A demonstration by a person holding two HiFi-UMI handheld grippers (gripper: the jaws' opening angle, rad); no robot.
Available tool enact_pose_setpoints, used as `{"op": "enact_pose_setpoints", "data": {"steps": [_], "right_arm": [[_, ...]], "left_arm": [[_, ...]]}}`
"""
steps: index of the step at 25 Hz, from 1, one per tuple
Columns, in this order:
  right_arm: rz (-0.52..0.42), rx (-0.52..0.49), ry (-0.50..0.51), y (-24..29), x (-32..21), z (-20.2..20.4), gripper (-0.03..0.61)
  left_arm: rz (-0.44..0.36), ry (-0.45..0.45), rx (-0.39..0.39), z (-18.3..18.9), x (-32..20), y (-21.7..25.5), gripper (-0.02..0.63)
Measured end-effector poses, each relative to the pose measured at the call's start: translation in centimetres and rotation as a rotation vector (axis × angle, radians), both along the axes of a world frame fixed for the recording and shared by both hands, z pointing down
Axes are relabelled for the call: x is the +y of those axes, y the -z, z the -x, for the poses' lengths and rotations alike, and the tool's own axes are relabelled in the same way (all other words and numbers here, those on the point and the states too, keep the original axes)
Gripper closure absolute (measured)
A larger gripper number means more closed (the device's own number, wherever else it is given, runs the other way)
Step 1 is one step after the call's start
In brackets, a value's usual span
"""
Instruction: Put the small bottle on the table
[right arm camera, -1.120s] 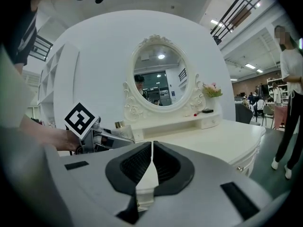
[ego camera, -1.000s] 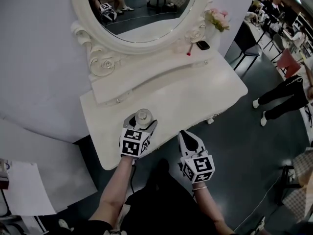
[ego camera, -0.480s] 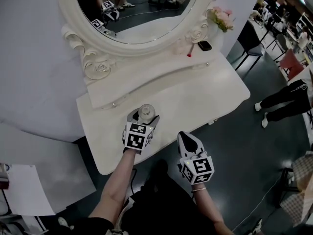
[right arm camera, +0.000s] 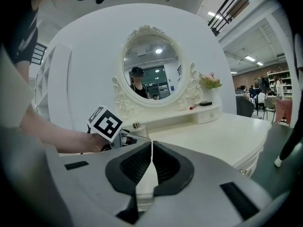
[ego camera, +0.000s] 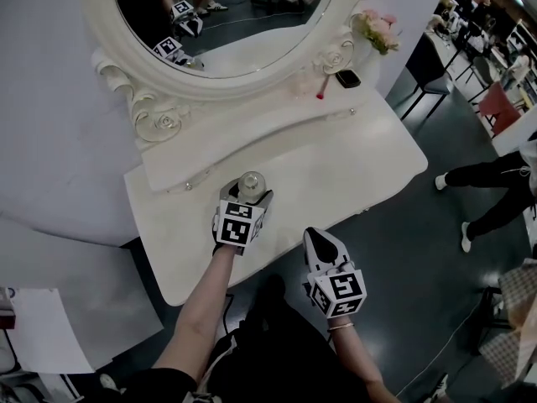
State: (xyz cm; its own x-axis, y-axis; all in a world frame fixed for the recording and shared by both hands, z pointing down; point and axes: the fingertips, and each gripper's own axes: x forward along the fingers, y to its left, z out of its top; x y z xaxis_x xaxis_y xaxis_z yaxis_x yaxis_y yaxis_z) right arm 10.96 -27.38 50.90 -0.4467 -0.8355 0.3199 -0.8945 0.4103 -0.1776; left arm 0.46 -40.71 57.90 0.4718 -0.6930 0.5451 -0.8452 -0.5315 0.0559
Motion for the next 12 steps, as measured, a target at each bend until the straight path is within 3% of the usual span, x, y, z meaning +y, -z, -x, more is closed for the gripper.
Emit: {"op": "enact_pose_setpoints", "data": {"steps": [12], "right_arm": [[0.010, 0.012, -0.010, -0.3, -1.1, -0.6, 0.574]], "left_arm": [[0.007, -0.005, -0.020, -0.7, -2.5, -1.5, 0.282]]}}
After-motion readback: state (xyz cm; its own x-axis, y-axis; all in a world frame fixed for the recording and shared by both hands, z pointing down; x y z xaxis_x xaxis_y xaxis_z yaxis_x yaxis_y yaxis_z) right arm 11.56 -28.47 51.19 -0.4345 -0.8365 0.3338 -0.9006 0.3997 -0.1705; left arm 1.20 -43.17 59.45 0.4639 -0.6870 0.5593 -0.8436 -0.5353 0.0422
